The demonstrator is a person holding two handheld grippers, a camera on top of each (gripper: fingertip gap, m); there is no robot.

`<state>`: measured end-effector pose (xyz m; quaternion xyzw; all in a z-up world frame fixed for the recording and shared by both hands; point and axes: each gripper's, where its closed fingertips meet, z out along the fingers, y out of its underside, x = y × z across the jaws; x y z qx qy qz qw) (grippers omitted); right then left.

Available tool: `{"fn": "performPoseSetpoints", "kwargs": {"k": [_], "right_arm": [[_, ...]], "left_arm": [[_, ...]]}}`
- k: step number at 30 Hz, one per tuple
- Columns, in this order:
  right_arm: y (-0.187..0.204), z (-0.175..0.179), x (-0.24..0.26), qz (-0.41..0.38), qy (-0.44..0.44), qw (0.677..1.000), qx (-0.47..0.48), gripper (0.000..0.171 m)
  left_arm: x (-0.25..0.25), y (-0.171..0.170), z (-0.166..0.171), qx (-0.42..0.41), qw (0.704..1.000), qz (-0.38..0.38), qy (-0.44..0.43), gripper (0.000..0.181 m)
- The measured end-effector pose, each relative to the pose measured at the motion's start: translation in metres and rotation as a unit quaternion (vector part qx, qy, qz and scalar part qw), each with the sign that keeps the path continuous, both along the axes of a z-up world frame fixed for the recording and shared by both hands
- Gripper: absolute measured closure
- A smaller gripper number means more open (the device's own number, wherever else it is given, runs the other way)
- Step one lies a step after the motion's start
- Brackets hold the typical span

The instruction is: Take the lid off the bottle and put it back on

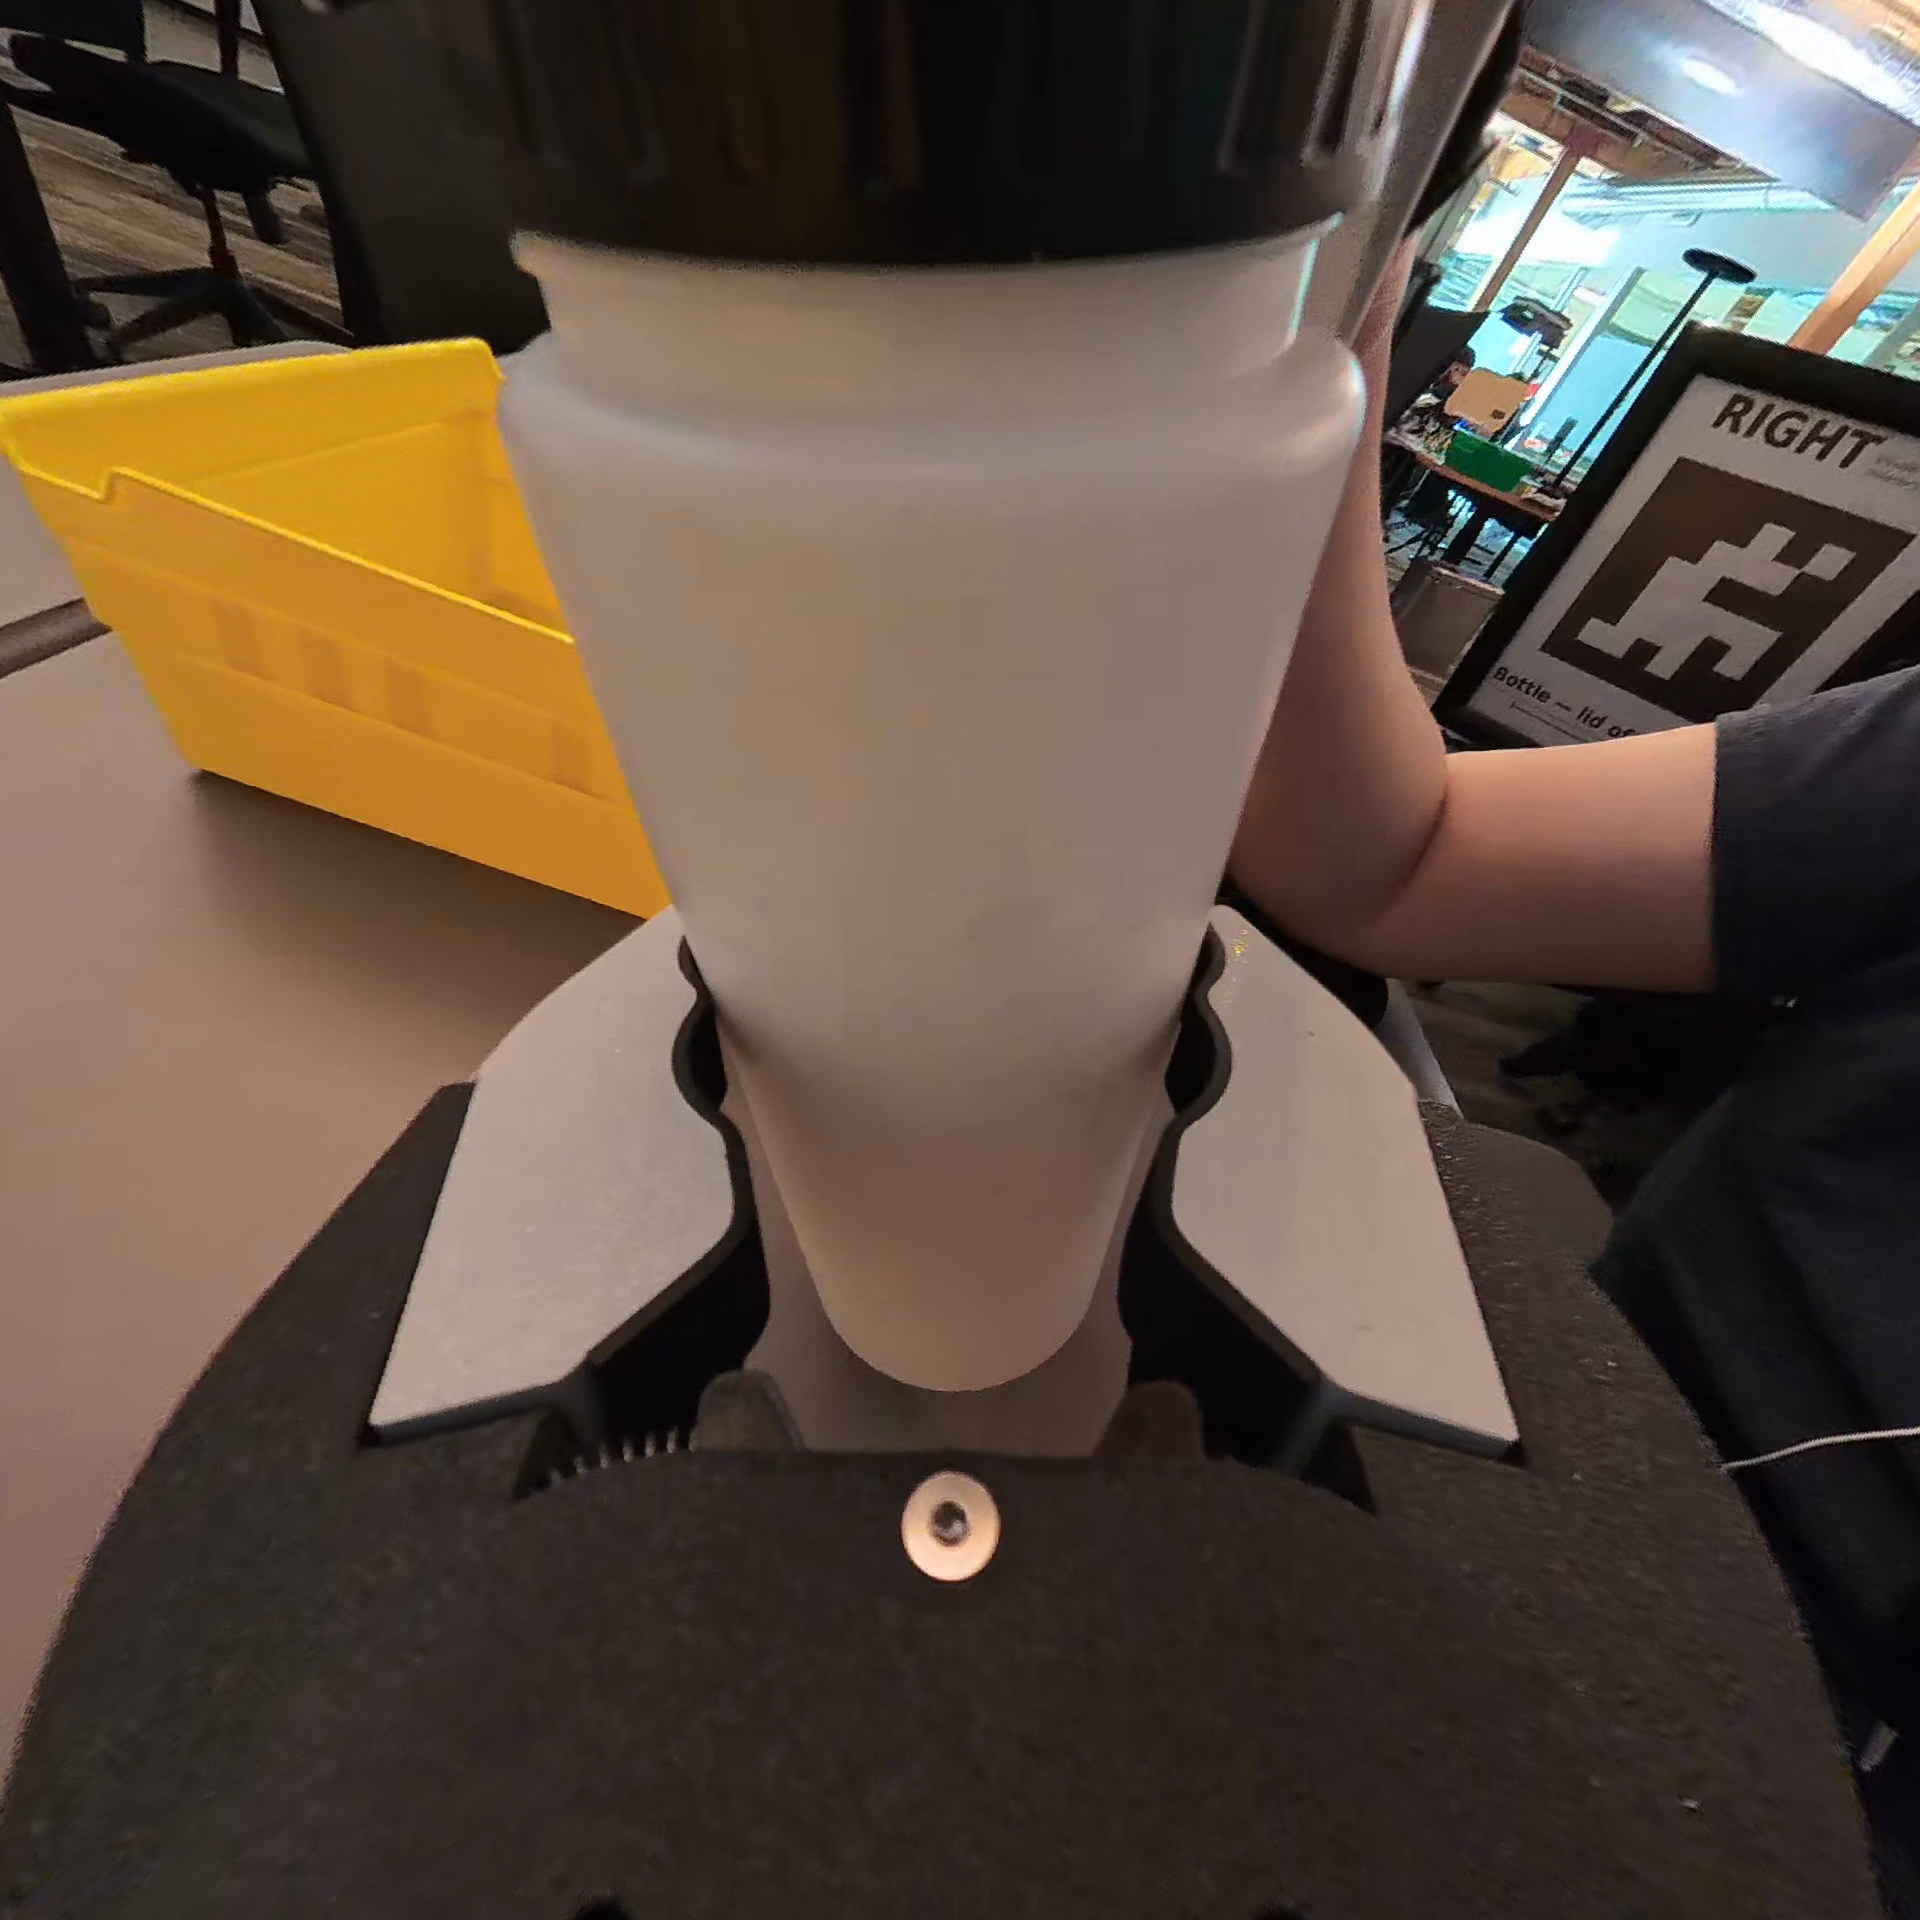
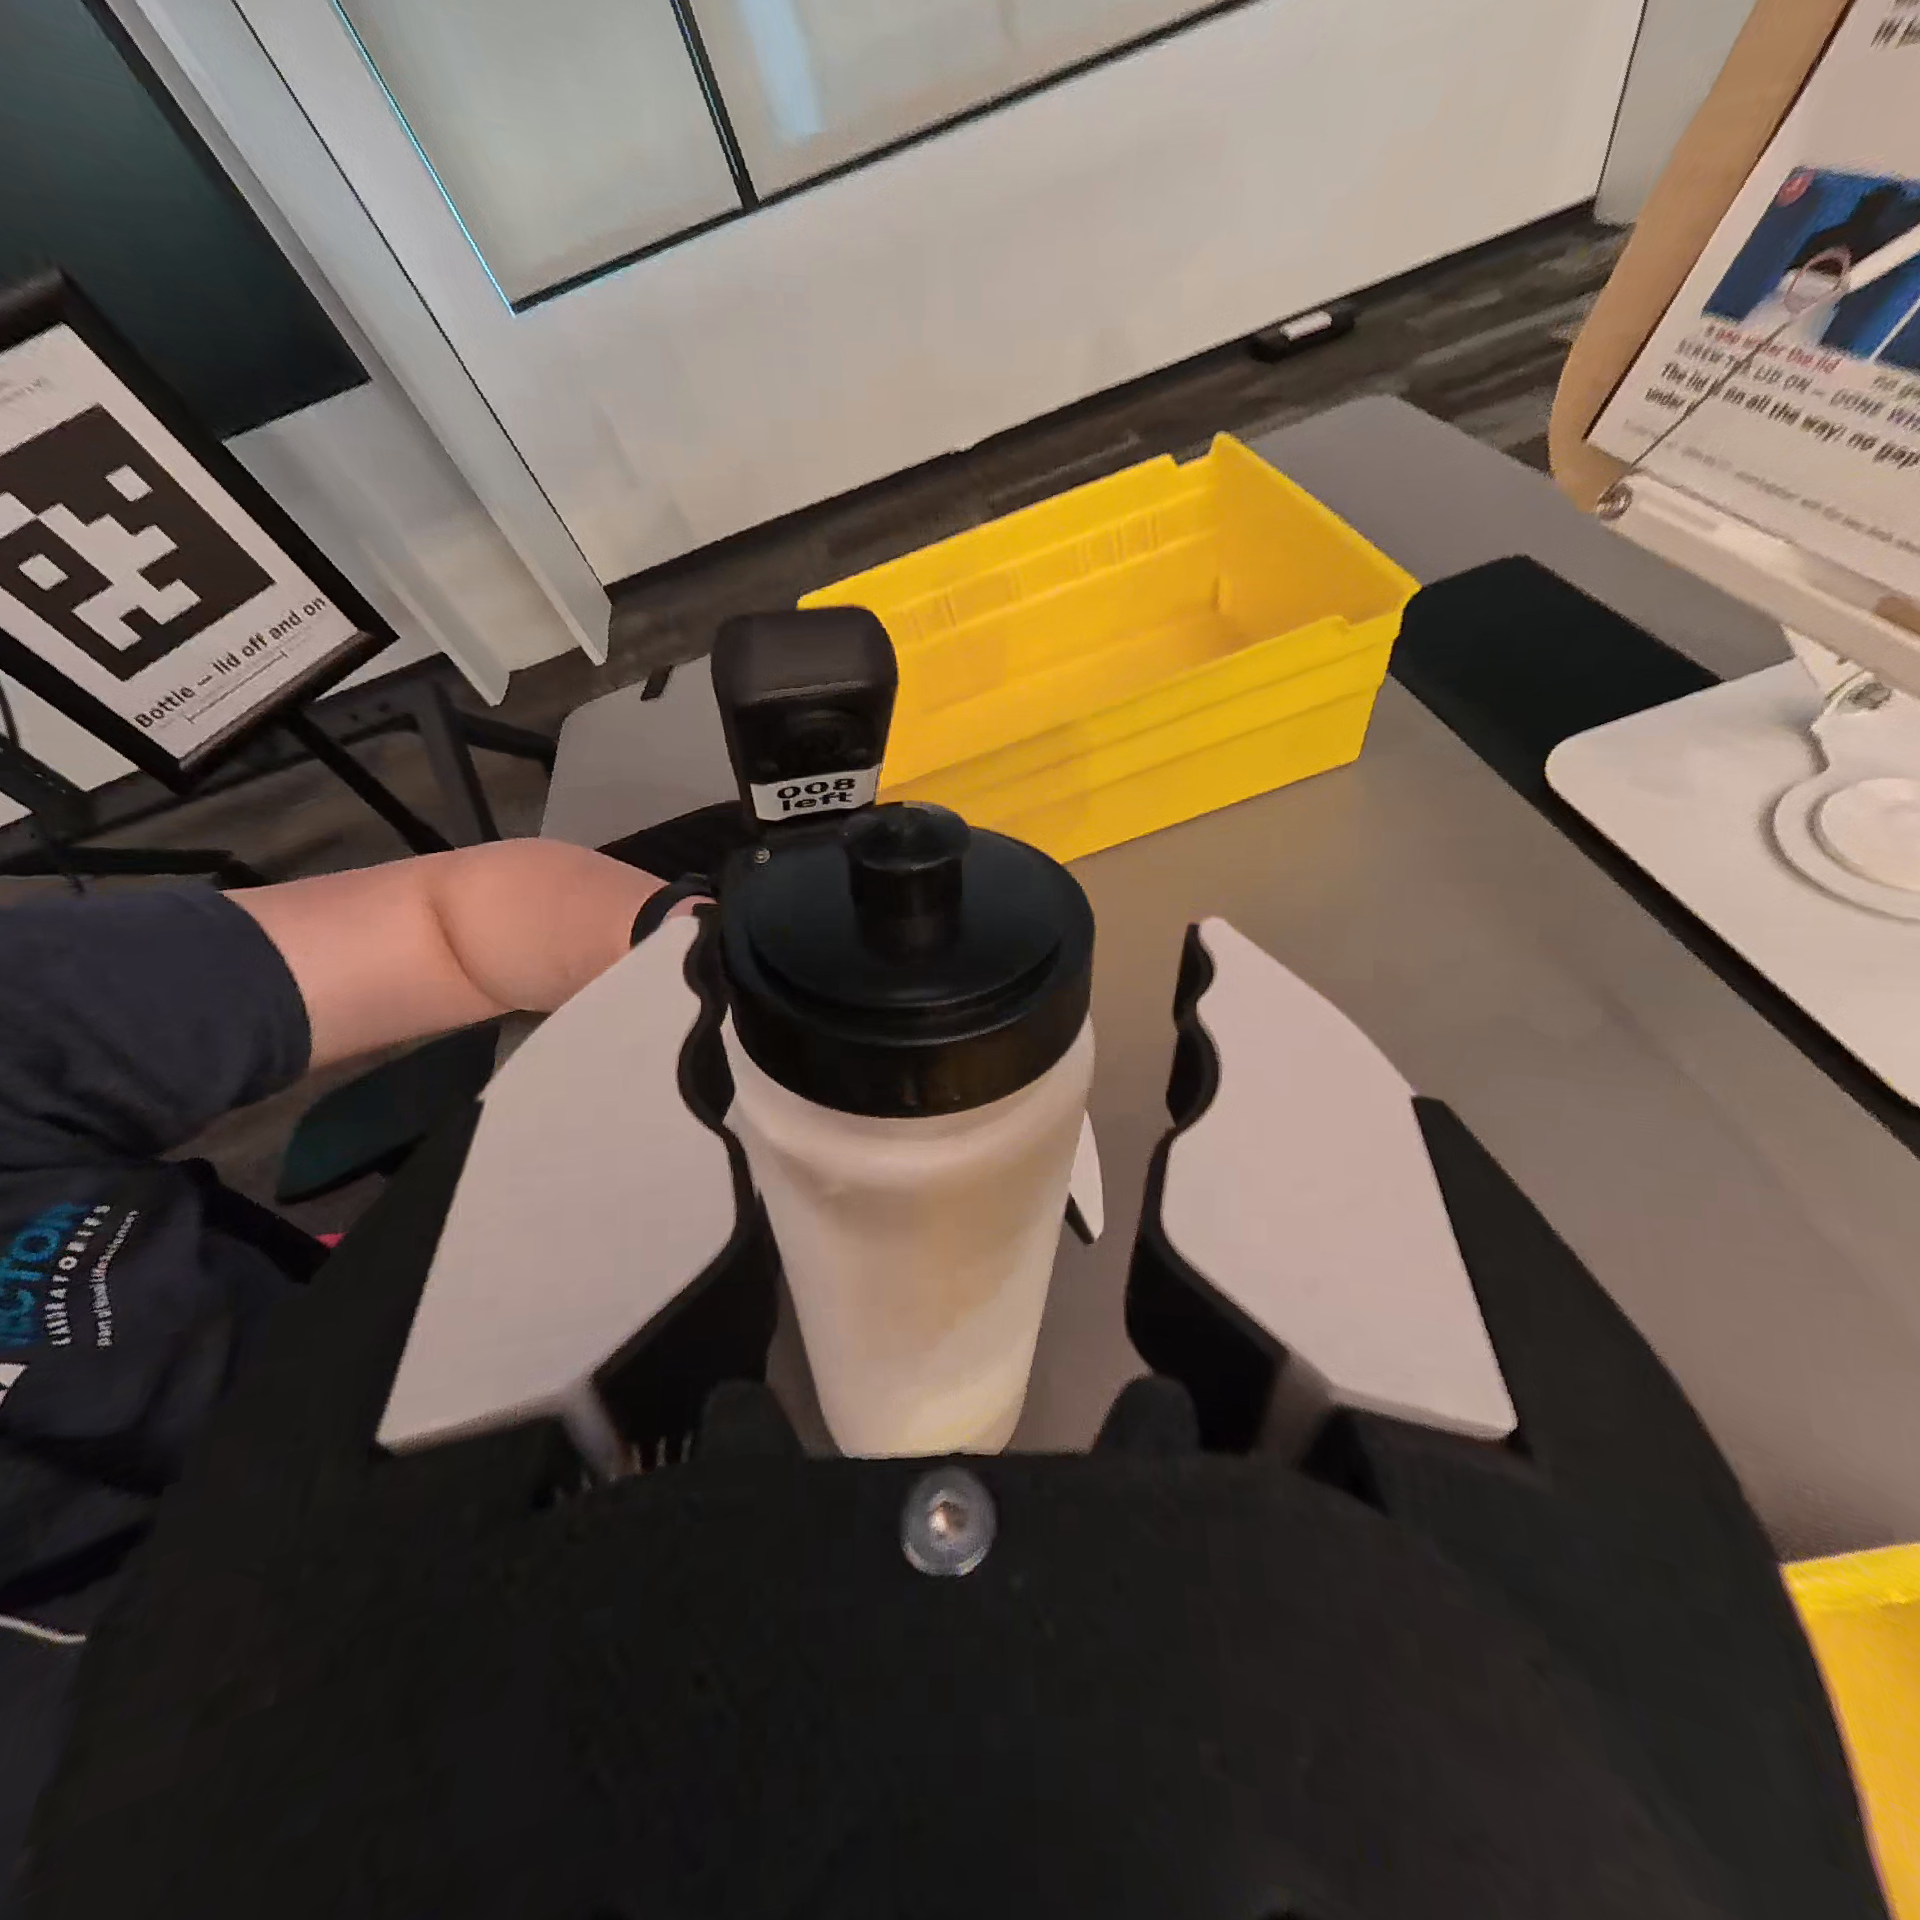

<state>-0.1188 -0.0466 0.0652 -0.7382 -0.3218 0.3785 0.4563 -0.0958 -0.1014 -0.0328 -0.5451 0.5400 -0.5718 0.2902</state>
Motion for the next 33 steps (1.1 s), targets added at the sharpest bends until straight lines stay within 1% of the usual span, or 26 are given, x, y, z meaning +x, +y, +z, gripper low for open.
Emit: {"fn": "performPoseSetpoints", "kwargs": {"k": [1,2,5,8,10,11,13,15,17,20,23,27,30,33], "right_arm": [[-0.001,-0.001,-0.001,0.003,0.002,1.000,-0.007,0.091],[-0.003,-0.002,-0.003,0.013,0.004,1.000,-0.011,0.099],[-0.003,-0.011,-0.002,0.013,-0.025,0.999,-0.018,0.100],[-0.003,-0.006,-0.006,0.019,-0.025,1.000,0.002,0.101],[-0.011,-0.002,-0.010,0.046,-0.014,0.999,0.002,0.101],[-0.018,0.002,-0.013,0.072,0.001,0.997,0.001,0.101],[-0.036,0.017,-0.017,0.135,0.053,0.989,0.003,0.102],[-0.053,0.033,-0.020,0.198,0.109,0.974,0.008,0.102],[-0.056,0.039,-0.020,0.212,0.134,0.968,0.005,0.102],[-0.055,0.038,-0.021,0.215,0.145,0.966,-0.012,0.102],[-0.052,0.033,-0.021,0.201,0.133,0.970,-0.022,0.101],[-0.050,0.033,-0.016,0.202,0.144,0.968,-0.046,0.101],[-0.045,0.030,-0.011,0.189,0.132,0.973,-0.029,0.102],[-0.047,0.026,-0.012,0.201,0.121,0.972,-0.022,0.102]], "left_arm": [[0.000,0.001,-0.001,-0.004,1.000,0.001,0.001,0.096],[0.000,0.002,-0.001,-0.004,1.000,0.004,0.002,0.096],[0.000,0.005,-0.003,-0.004,1.000,0.011,0.009,0.096],[-0.002,0.001,0.002,-0.011,1.000,-0.006,0.002,0.096],[-0.005,-0.012,0.008,-0.020,0.999,-0.047,-0.013,0.096],[-0.009,-0.023,0.014,-0.033,0.996,-0.082,-0.025,0.096],[-0.017,-0.048,0.029,-0.070,0.984,-0.158,-0.048,0.096],[-0.023,-0.066,0.040,-0.089,0.973,-0.205,-0.066,0.096],[-0.022,-0.070,0.044,-0.087,0.973,-0.202,-0.074,0.096],[-0.018,-0.063,0.042,-0.072,0.979,-0.176,-0.070,0.096],[-0.016,-0.053,0.037,-0.061,0.984,-0.155,-0.062,0.096],[-0.015,-0.048,0.032,-0.049,0.987,-0.141,-0.055,0.096],[-0.015,-0.046,0.033,-0.045,0.988,-0.139,-0.055,0.096],[-0.015,-0.046,0.031,-0.032,0.989,-0.135,-0.050,0.096]]}}
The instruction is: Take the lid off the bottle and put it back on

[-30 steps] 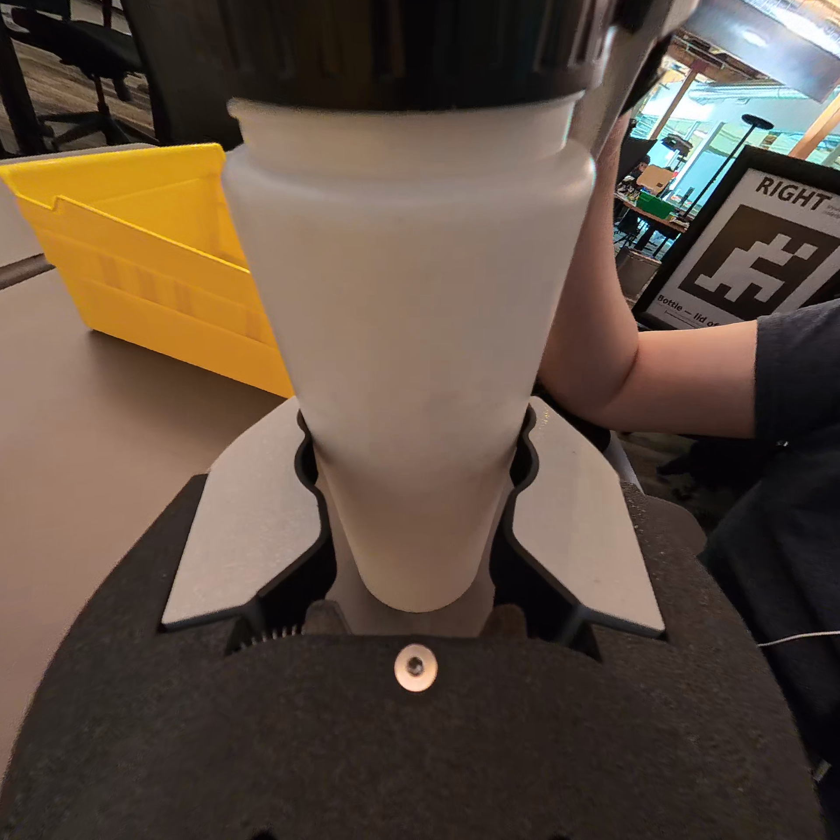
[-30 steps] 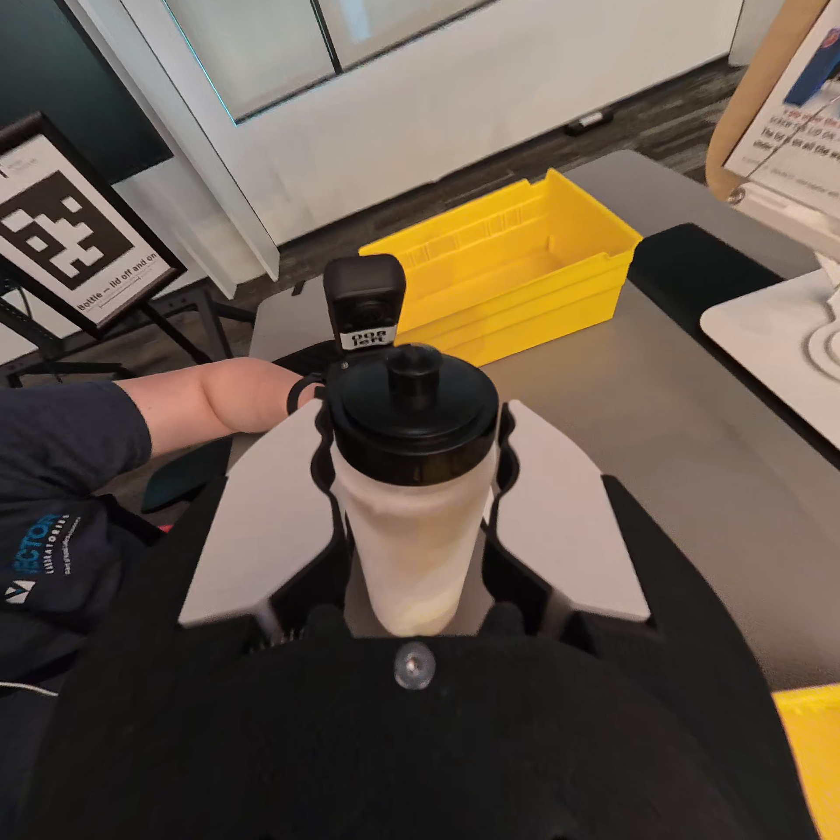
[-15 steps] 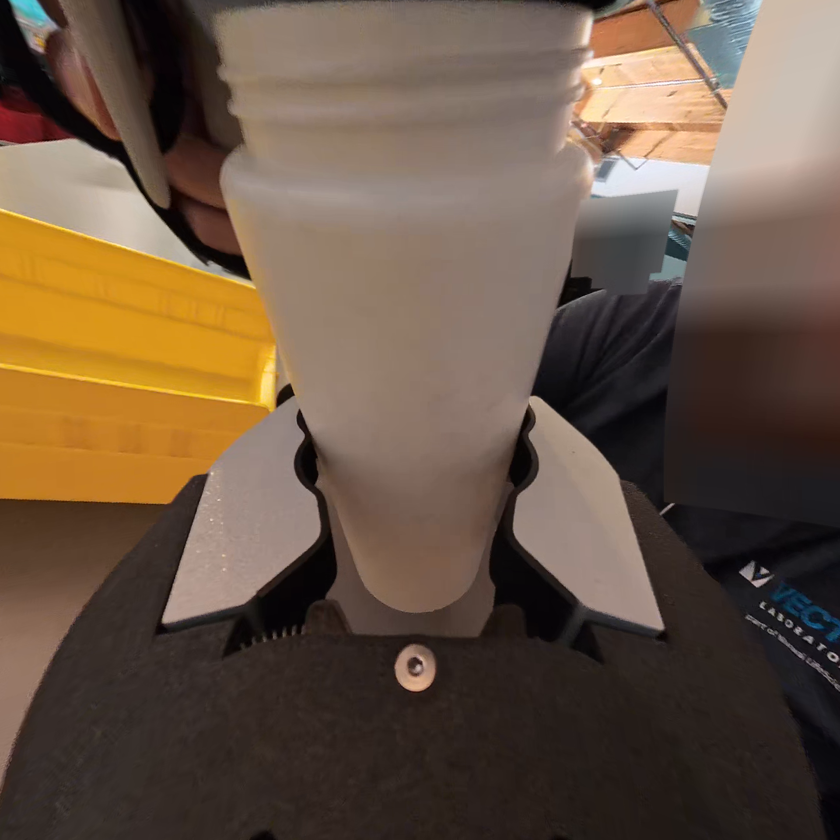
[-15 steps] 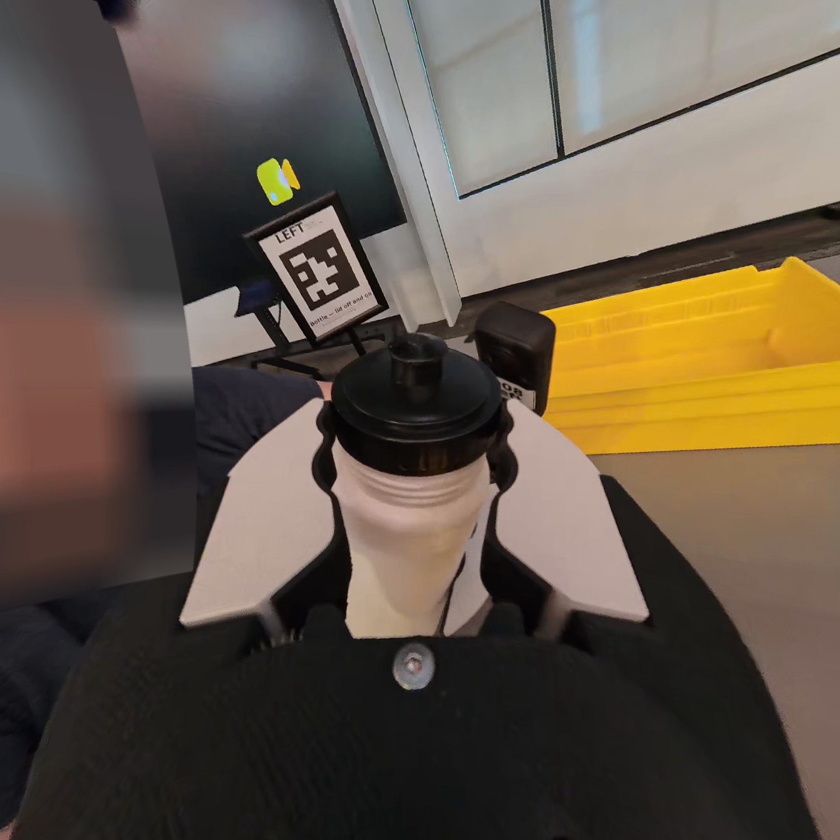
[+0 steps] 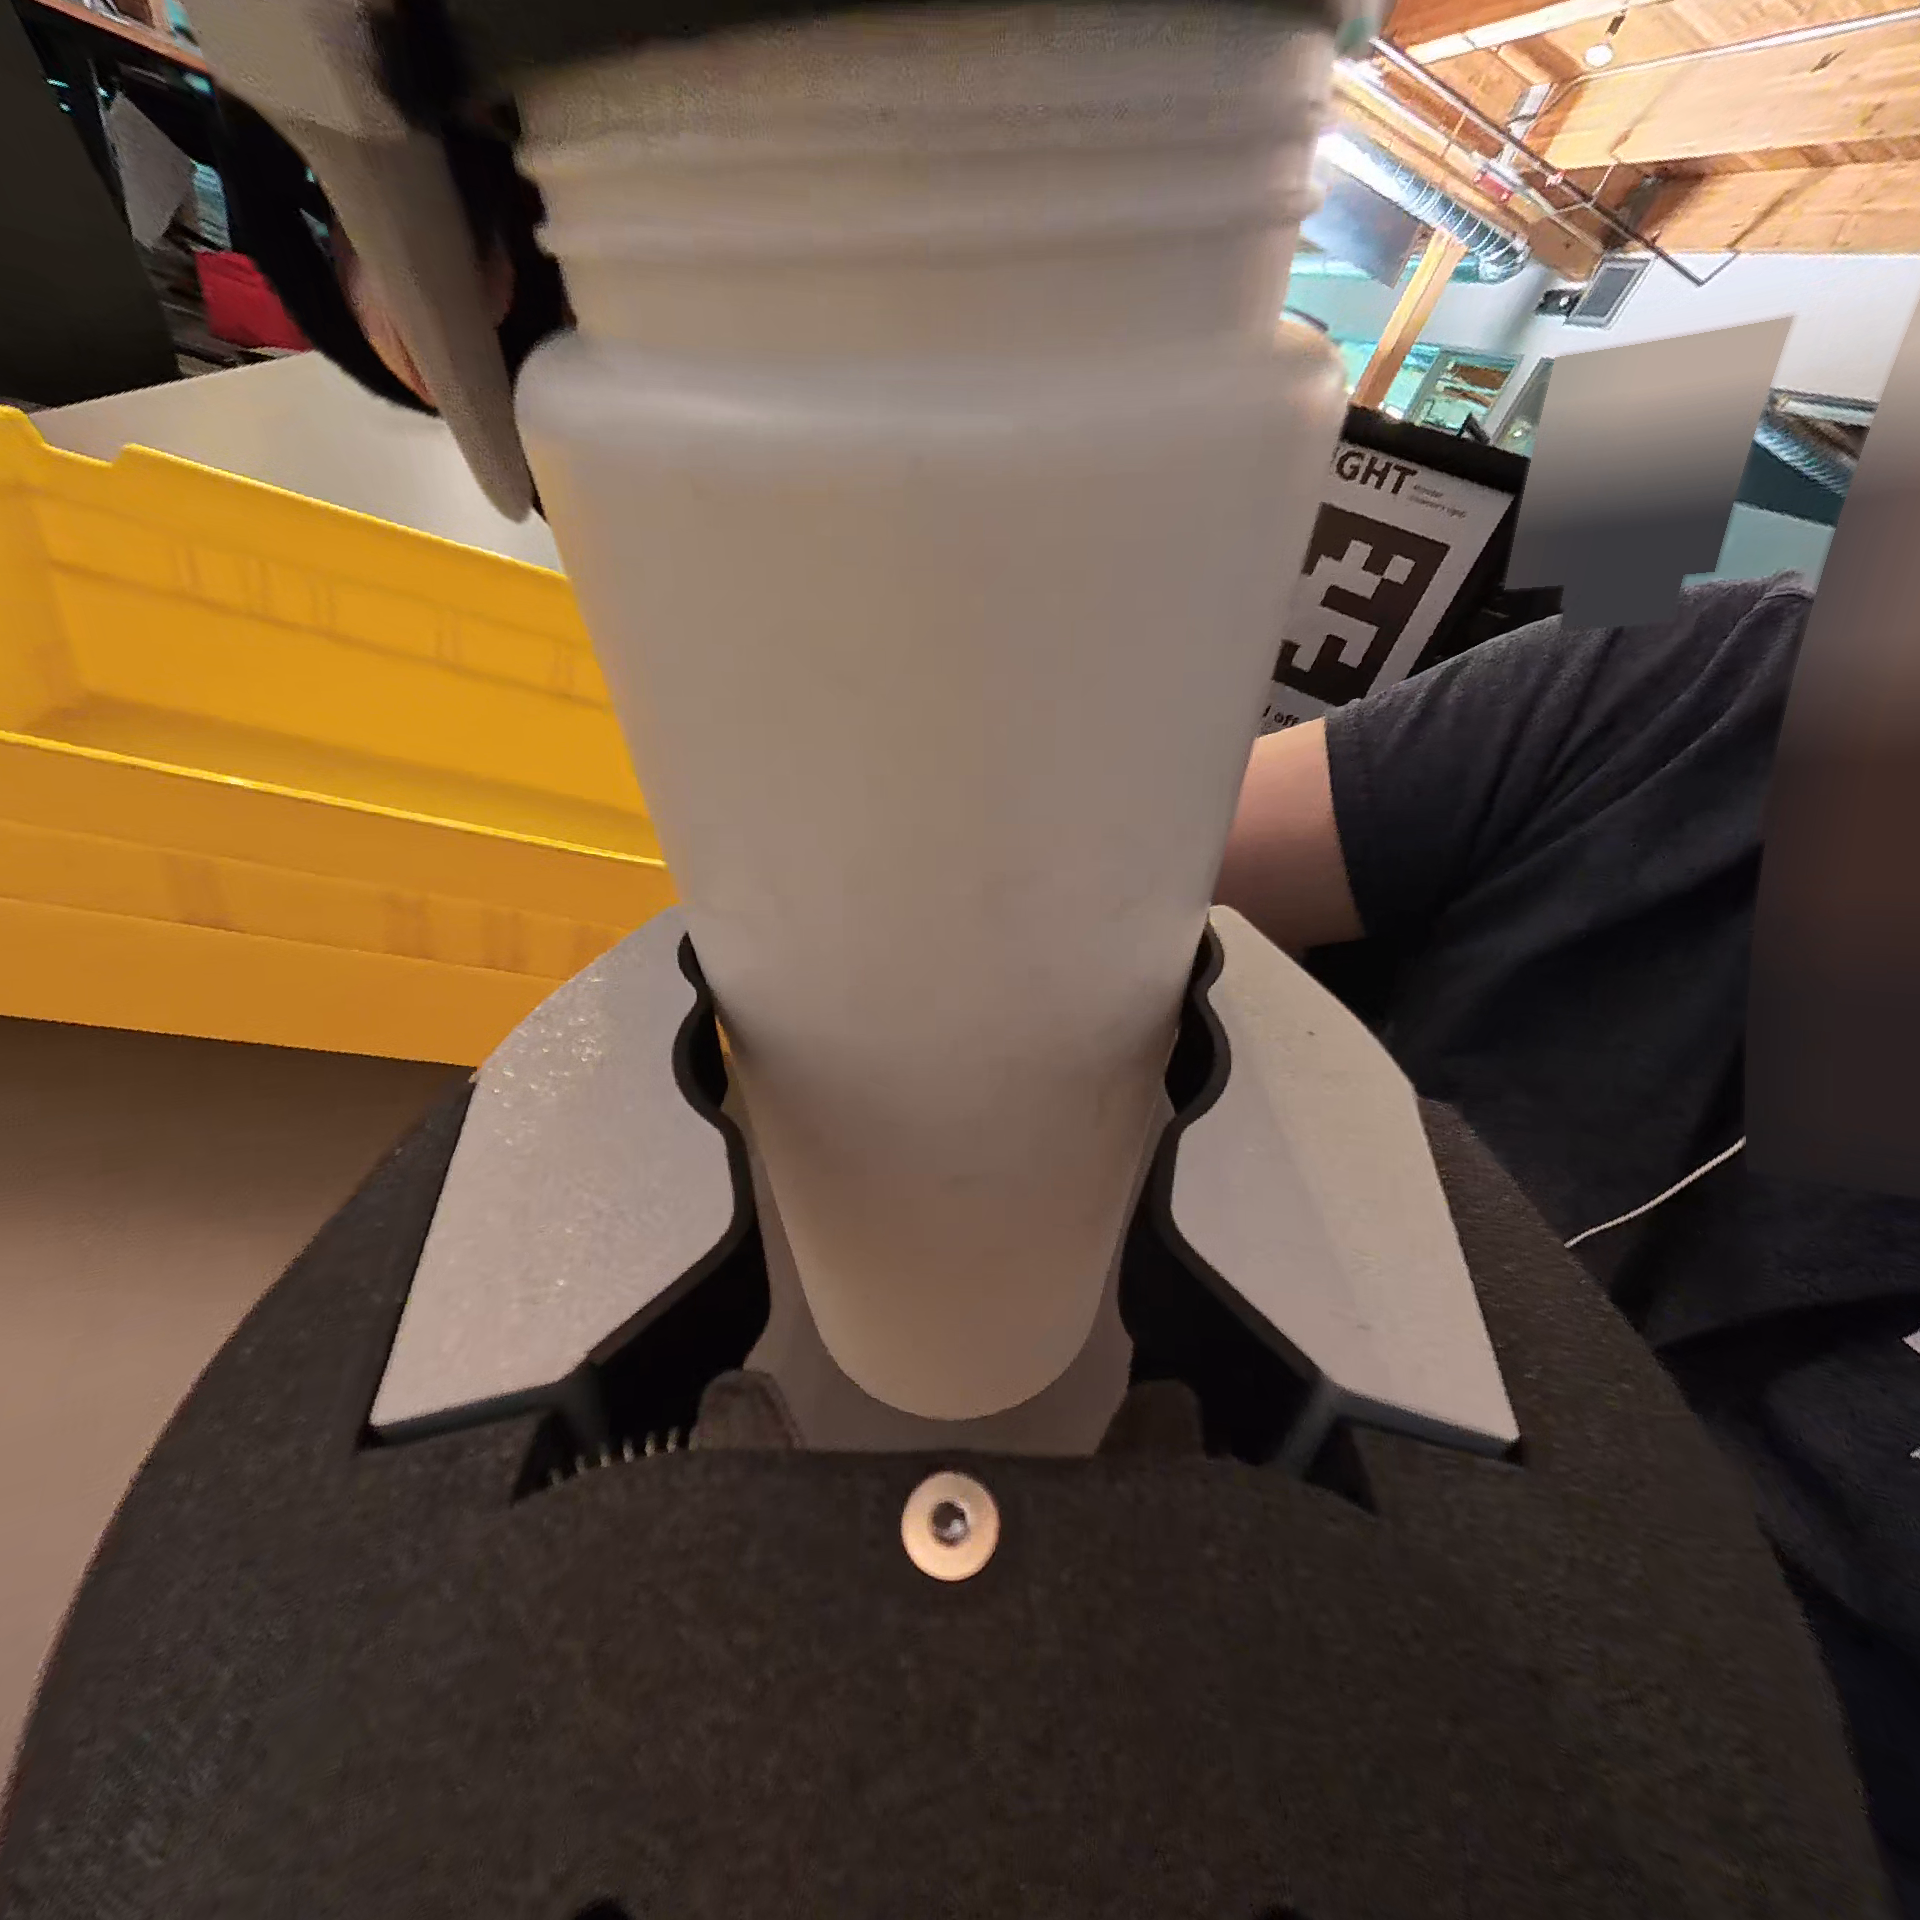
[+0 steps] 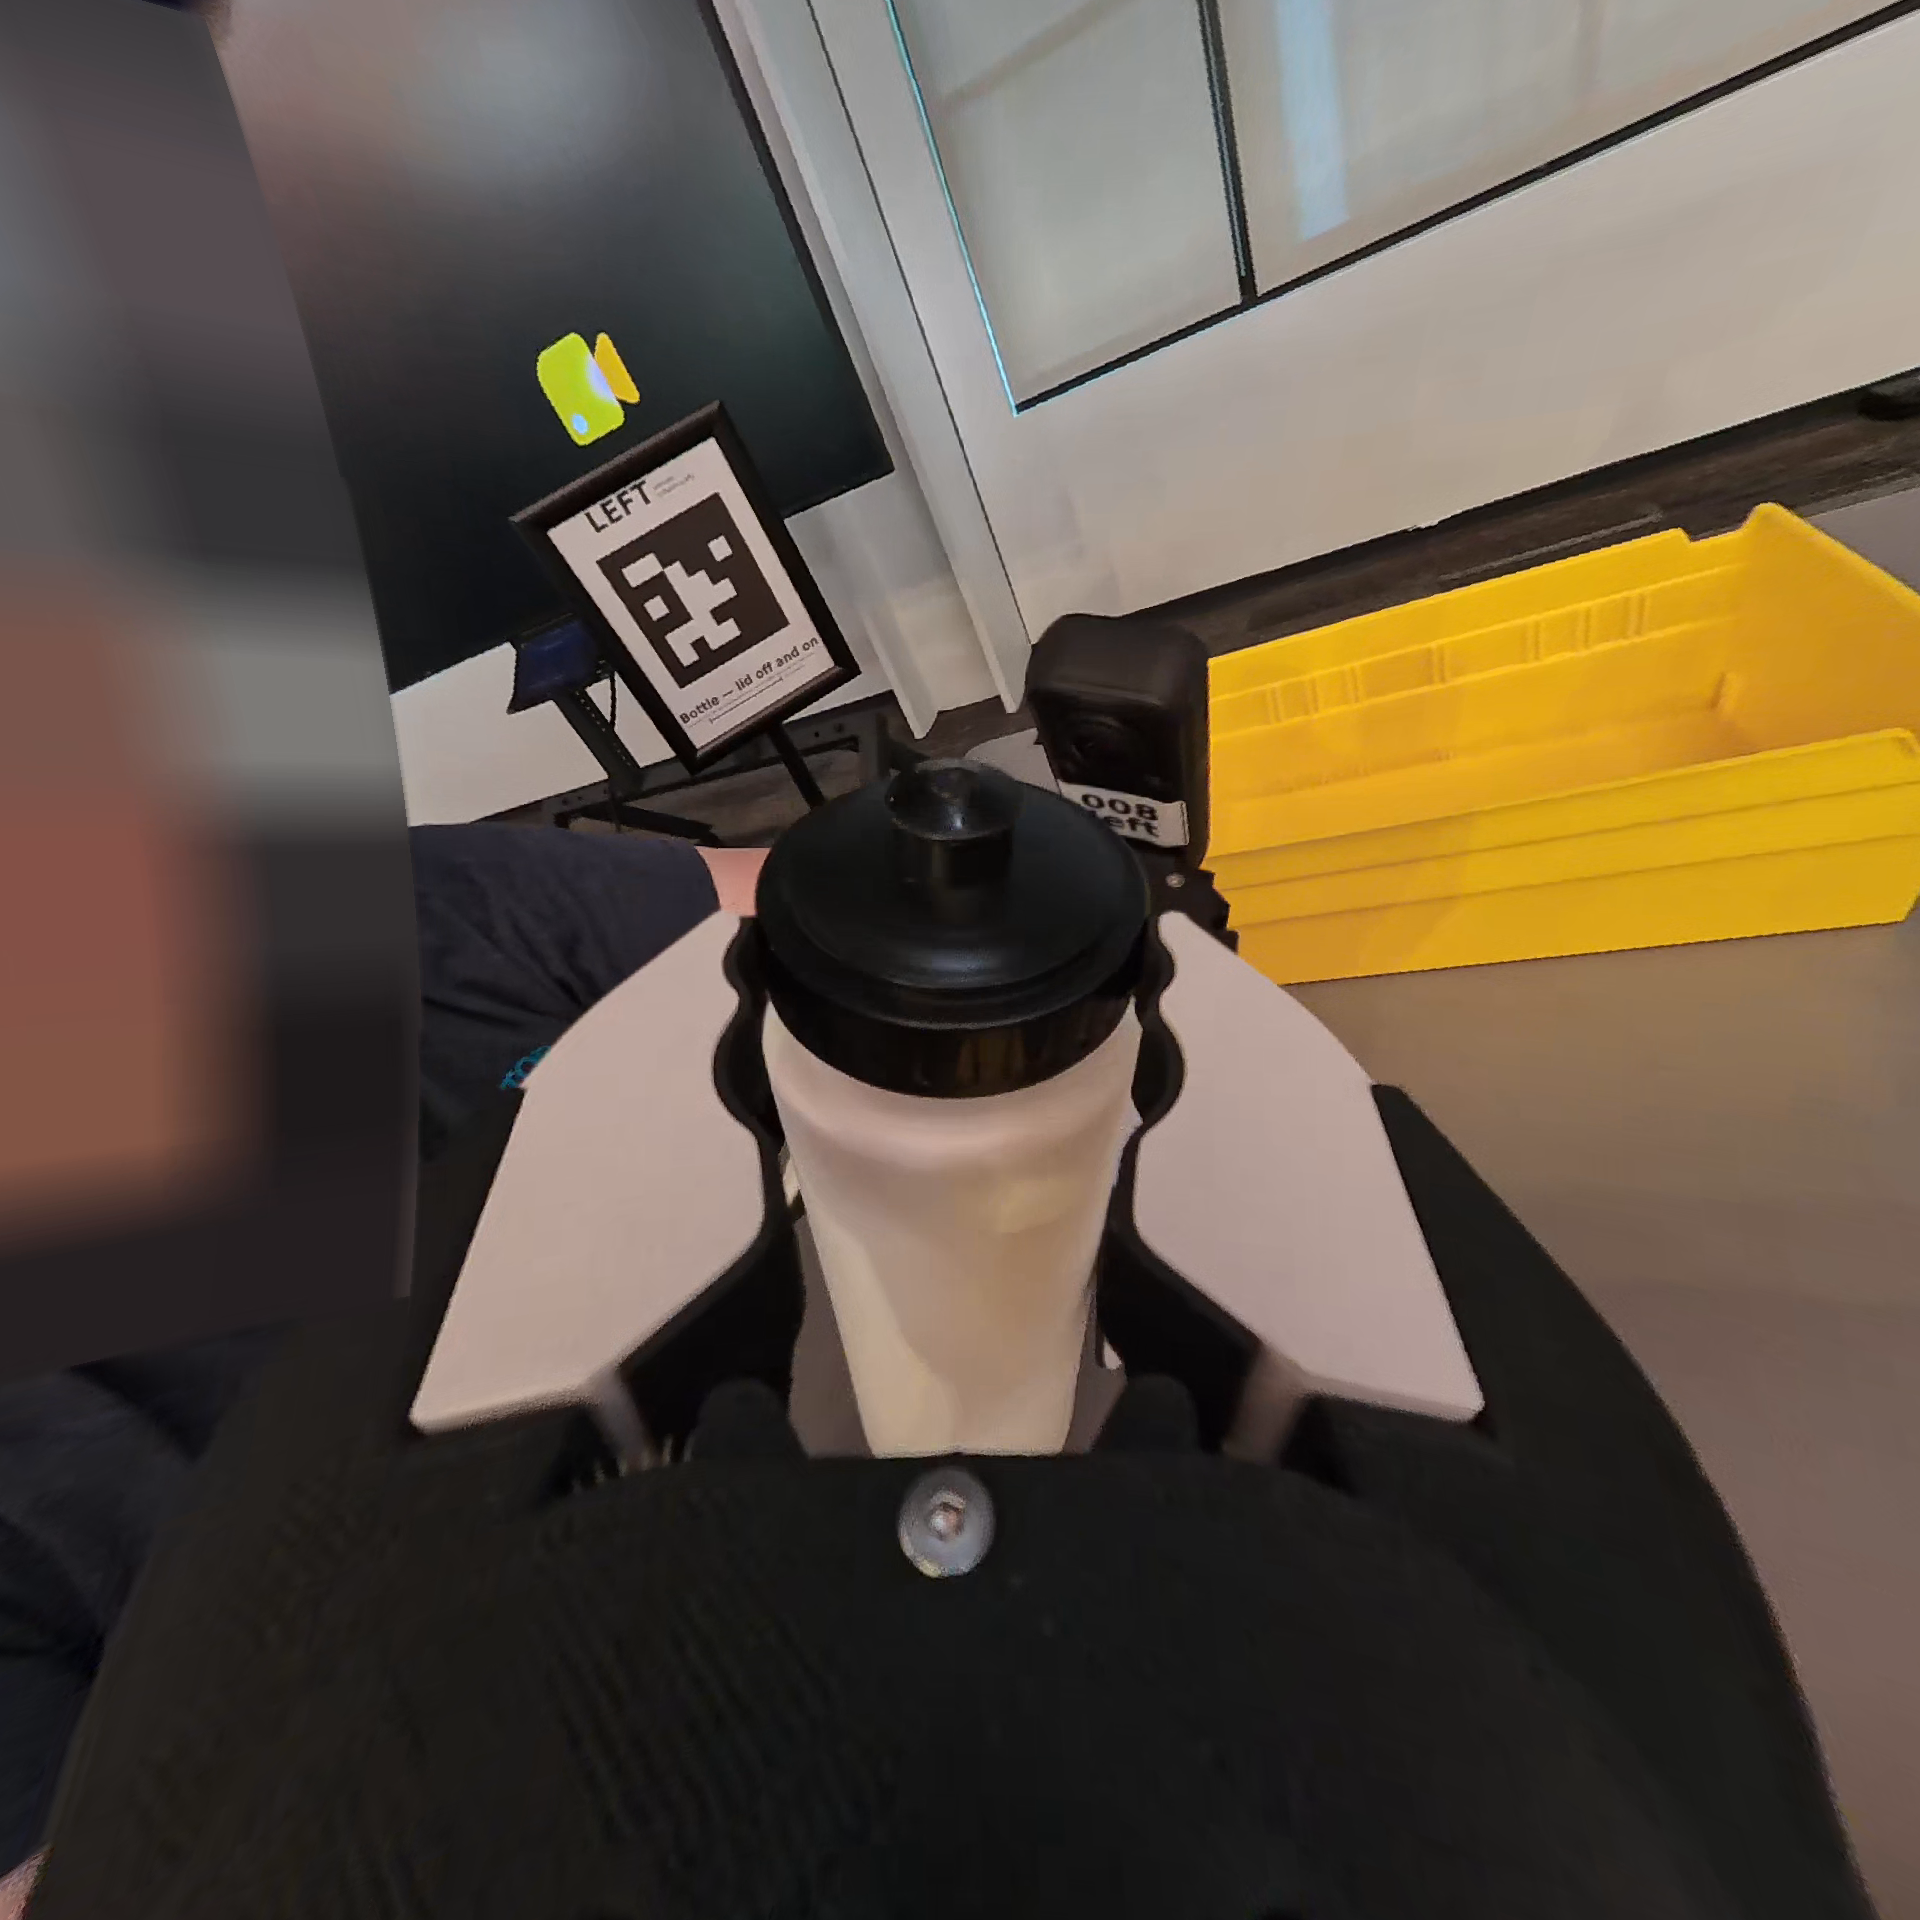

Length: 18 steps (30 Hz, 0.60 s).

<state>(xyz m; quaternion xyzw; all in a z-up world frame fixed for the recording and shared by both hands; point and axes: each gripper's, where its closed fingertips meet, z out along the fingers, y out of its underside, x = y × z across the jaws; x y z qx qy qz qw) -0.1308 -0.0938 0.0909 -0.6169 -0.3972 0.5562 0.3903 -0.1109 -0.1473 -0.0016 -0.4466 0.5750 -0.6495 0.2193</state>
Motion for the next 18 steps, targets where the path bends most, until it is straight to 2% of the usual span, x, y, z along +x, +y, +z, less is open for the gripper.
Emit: {"fn": "performPoseSetpoints", "kwargs": {"k": [6,15,18], "right_arm": [[-0.002,-0.008,-0.003,0.007,-0.021,1.000,0.005,0.101],[0.015,-0.004,0.002,-0.063,-0.024,0.998,0.003,0.096],[0.018,-0.006,0.002,-0.071,-0.030,0.997,-0.001,0.099]], "left_arm": [[0.001,0.001,-0.008,0.020,1.000,0.007,0.017,0.096],[0.005,0.014,-0.015,0.023,0.998,0.039,0.038,0.096],[0.005,0.016,-0.015,0.016,0.998,0.042,0.037,0.096]]}}
